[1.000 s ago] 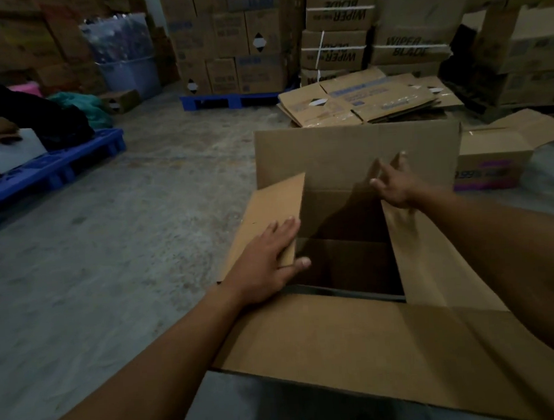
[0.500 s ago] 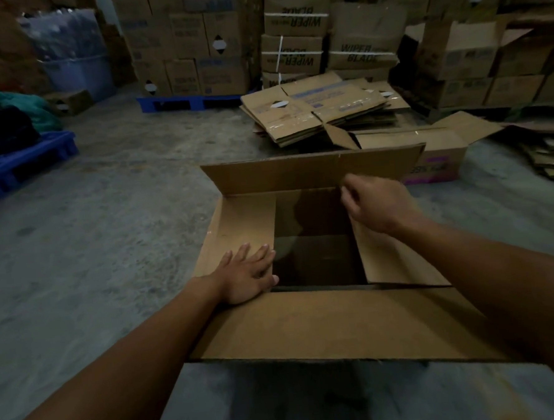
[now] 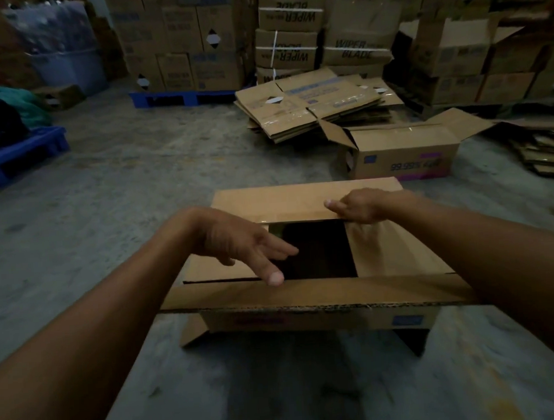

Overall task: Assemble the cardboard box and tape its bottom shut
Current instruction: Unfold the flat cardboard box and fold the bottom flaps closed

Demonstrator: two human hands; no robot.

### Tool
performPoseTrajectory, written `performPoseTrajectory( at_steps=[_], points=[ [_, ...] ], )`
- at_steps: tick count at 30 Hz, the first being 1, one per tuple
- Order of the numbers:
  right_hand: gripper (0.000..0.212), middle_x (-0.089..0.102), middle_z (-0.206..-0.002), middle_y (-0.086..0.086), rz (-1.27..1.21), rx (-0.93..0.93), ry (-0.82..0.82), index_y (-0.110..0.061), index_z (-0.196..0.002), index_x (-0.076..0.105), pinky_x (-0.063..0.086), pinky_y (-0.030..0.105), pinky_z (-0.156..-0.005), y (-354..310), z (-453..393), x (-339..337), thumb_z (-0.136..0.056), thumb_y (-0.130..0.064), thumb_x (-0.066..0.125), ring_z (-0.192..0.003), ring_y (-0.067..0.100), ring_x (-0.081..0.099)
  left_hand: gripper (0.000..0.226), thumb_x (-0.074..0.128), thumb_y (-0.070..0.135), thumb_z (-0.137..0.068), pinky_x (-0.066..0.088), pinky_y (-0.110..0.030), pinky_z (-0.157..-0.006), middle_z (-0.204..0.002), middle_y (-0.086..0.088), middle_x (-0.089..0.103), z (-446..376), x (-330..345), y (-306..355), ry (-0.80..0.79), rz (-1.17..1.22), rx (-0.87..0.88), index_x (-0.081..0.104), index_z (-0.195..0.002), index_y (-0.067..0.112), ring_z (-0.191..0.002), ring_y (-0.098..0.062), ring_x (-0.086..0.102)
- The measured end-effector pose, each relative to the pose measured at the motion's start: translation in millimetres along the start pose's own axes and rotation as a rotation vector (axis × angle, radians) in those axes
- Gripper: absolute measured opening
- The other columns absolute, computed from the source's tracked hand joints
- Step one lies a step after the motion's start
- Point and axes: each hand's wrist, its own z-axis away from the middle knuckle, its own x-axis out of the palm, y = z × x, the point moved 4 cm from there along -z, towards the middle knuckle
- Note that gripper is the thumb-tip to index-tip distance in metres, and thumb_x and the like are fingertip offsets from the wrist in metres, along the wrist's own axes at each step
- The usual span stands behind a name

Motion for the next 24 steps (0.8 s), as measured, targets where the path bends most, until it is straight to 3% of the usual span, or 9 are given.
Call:
performPoseTrajectory(
  at_steps=[2,4,7,12,15,17,20,22,24],
  points=[
    [0.092,0.04,-0.151,0.013,-0.012,0.039,-0.085,-0.013,-0.139,0.05,0.026,0.048,-0.112,4.6,-1.6,-2.8,-0.085,-0.076,0.011,-0.138,0.033,0.035,0.098,0.081,0.043,-0.062,0.019,-0.054,-0.117,-0.153,0.014,0.035,3.4,6.4,15.6,-0.089,-0.093,0.016,0.031,-0.147,0.042,-0.144,-0.018,0.026],
    [0.092,0.029,-0.157,0.011,-0.017,0.059,-0.18,-0.017,-0.145,0.043,0.02,0.051,-0.115,6.4,2.2,-10.8,-0.084,-0.077,0.01,-0.144,0.032,0.025,0.082,0.078,0.028,-0.075,0.036,-0.037,-0.108,-0.145,0.01,0.047,-1.4,17.8,27.0,-0.181,-0.225,0.025,0.037,-0.145,0.037,-0.136,-0.015,0.039],
    [0.087,0.027,-0.158,0.01,-0.047,0.113,-0.326,-0.018,-0.148,0.038,0.023,0.053,-0.114,4.4,10.3,-19.9,-0.087,-0.075,0.013,-0.144,0.033,0.027,0.06,0.07,0.02,-0.084,0.045,-0.022,-0.087,-0.13,0.008,0.06,0.2,13.6,30.9,-0.081,-0.272,0.042,0.048,-0.138,0.034,-0.117,-0.011,0.056],
    [0.086,0.028,-0.158,0.002,-0.073,0.176,-0.474,-0.024,-0.148,0.036,0.022,0.056,-0.113,4.0,13.8,-39.2,-0.084,-0.079,0.02,-0.143,0.03,0.03,0.028,0.06,0.034,-0.092,0.051,-0.035,-0.09,-0.11,0.008,0.068,20.2,-34.4,19.8,0.459,-0.253,0.08,0.062,-0.12,0.03,-0.097,-0.009,0.064],
    [0.094,0.029,-0.157,0.011,-0.056,0.232,-0.324,-0.02,-0.151,0.03,0.026,0.049,-0.112,3.2,12.9,-61.4,-0.08,-0.082,0.024,-0.142,0.035,0.03,0.042,0.06,0.043,-0.089,0.045,-0.045,-0.099,-0.124,0.001,0.063,-4.9,-52.5,-1.0,0.943,-0.365,0.039,0.054,-0.129,0.031,-0.111,-0.019,0.059],
    [0.084,0.037,-0.153,0.011,-0.103,0.194,-0.336,-0.019,-0.148,0.037,0.028,0.046,-0.11,-0.1,9.1,-61.1,-0.088,-0.075,0.019,-0.14,0.034,0.033,0.062,0.055,0.053,-0.087,0.03,-0.053,-0.11,-0.147,0.0,0.045,-30.8,-49.8,-27.8,1.144,-0.427,-0.05,0.036,-0.143,0.034,-0.132,-0.024,0.043],
    [0.067,0.039,-0.152,0.008,-0.044,0.152,-0.249,-0.02,-0.145,0.042,0.027,0.048,-0.111,8.0,-3.2,-35.6,-0.095,-0.063,0.026,-0.139,0.032,0.035,0.074,0.035,0.069,-0.087,0.01,-0.064,-0.112,-0.162,-0.003,0.014,-69.1,-38.9,-74.8,1.077,-0.359,-0.245,0.015,-0.151,0.036,-0.146,-0.037,0.014],
    [0.066,0.025,-0.159,0.005,0.083,0.182,-0.07,-0.031,-0.148,0.034,0.014,0.062,-0.114,24.1,-7.0,-7.7,-0.092,-0.066,0.029,-0.145,0.033,0.022,0.077,0.02,0.077,-0.084,0.003,-0.067,-0.11,-0.163,-0.002,0.004,-88.1,-29.2,-100.8,0.973,-0.248,-0.317,0.009,-0.151,0.041,-0.146,-0.041,0.006],
    [0.064,0.009,-0.162,0.003,0.012,0.256,0.061,-0.038,-0.151,0.02,0.005,0.068,-0.111,39.1,3.7,25.4,-0.093,-0.065,0.023,-0.147,0.038,0.005,0.077,0.013,0.08,-0.083,0.0,-0.068,-0.11,-0.163,0.001,-0.001,-101.6,-18.6,-117.8,0.9,-0.157,-0.326,0.006,-0.15,0.044,-0.147,-0.04,0.002]
  ],
)
